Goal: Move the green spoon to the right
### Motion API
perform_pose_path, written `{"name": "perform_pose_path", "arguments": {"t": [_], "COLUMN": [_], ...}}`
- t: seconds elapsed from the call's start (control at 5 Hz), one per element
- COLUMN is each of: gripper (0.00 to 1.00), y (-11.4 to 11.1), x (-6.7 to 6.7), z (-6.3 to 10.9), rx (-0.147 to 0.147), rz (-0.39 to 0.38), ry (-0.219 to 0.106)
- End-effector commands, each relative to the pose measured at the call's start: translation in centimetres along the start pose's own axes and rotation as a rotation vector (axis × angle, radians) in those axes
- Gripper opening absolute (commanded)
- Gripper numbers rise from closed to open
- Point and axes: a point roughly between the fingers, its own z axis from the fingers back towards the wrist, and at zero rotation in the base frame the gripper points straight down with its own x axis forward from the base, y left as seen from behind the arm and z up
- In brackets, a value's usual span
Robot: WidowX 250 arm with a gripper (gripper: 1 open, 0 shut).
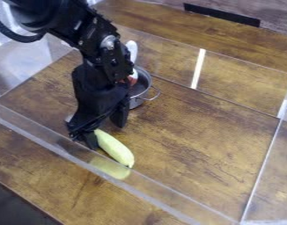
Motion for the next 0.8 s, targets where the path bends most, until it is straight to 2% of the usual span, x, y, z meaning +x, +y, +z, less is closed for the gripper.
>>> {"name": "perform_pose_path", "arguments": {"t": [0.0, 0.2, 0.6], "gripper": [1.0, 0.0, 0.0], "y": [0.9, 0.8, -0.2], "x": [-0.4, -0.7, -2.3], "z": [0.3, 0.3, 1.9], "rx": [0.046, 0.046, 0.024], "rz": [0.007, 0.001, -0.059], "ry": [-0.015, -0.015, -0.008]}}
